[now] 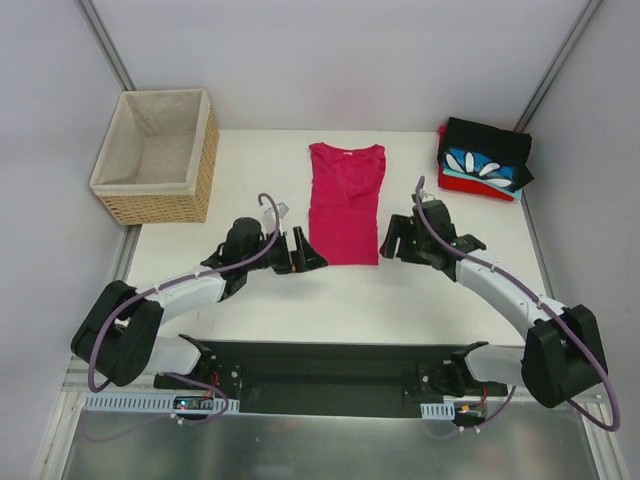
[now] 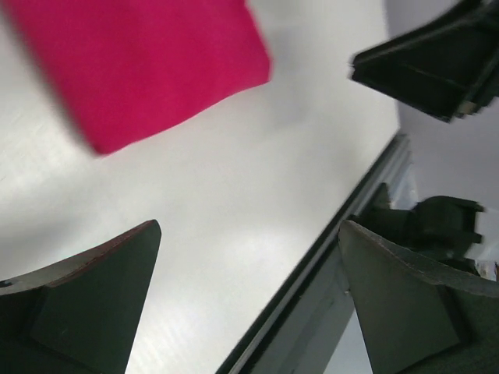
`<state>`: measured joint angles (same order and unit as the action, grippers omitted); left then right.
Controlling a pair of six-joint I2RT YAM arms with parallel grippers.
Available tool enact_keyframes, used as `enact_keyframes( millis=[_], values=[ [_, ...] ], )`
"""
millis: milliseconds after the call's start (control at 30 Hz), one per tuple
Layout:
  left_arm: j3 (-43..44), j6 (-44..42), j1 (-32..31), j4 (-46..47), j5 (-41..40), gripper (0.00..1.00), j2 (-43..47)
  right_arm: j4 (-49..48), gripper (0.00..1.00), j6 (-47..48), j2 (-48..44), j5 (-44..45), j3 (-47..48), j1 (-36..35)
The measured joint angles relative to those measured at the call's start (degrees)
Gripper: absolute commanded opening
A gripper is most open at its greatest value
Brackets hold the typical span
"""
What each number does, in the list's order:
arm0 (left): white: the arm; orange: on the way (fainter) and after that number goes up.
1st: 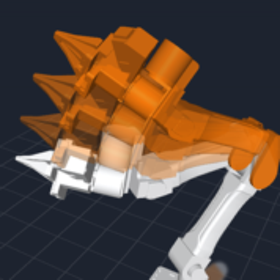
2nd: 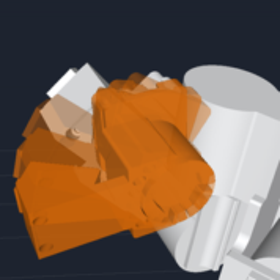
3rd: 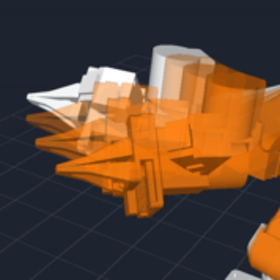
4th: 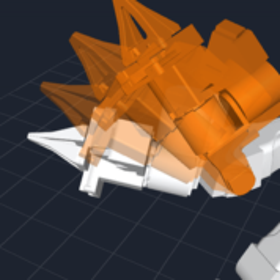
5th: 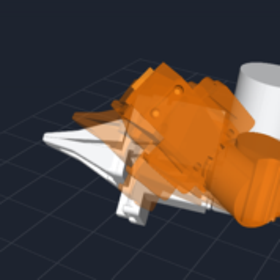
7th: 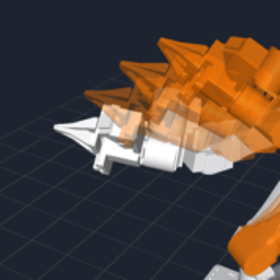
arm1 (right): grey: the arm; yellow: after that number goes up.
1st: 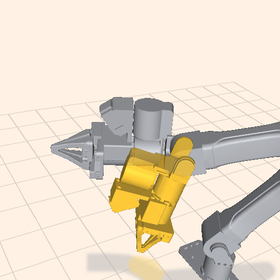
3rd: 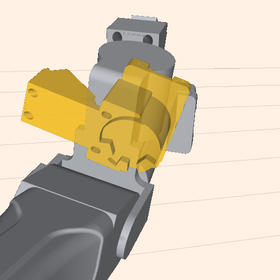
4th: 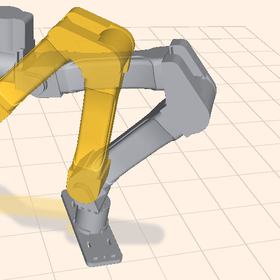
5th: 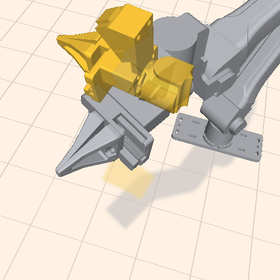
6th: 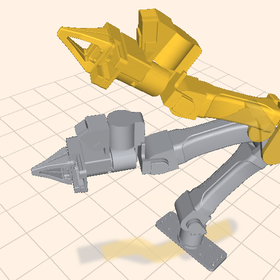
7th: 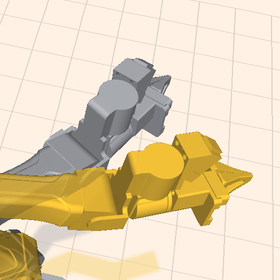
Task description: Fold and stack the t-shirts
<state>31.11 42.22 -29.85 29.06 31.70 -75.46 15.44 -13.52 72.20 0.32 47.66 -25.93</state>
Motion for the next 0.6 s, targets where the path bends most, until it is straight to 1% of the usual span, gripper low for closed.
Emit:
enact_keyframes(
  millis=[100, 200, 300, 400, 500, 600],
  values=[
    [-5.0, 0.0, 1.3, -2.4, -3.5, 0.99, 0.5, 0.2, 0.72, -0.3, -2.1, -1.2, -5.5, 0.9],
    [-8.2, 0.6, 4.1, -1.3, -4.0, 0.99, -0.7, -0.8, 0.72, -0.6, -3.8, -3.0, -8.6, 1.8],
    [-9.5, 2.3, 6.3, 3.9, -3.2, 0.99, -5.4, -4.1, 0.71, -1.5, -5.9, -6.0, -12.6, 4.4],
    [-9.3, 3.6, 6.4, 9.5, -2.2, 0.99, -8.7, -7.3, 0.71, -2.8, -6.1, -8.8, -15.5, 6.9],
    [-8.3, 4.4, 6.4, 12.9, -1.7, 0.99, -11.6, -10.9, 0.71, -4.7, -5.5, -12.1, -18.2, 9.2],
    [-7.6, 5.2, 6.7, 15.8, -1.1, 0.95, -14.0, -15.2, 0.7, -7.0, -3.3, -15.8, -19.9, 10.9]
  ],
)
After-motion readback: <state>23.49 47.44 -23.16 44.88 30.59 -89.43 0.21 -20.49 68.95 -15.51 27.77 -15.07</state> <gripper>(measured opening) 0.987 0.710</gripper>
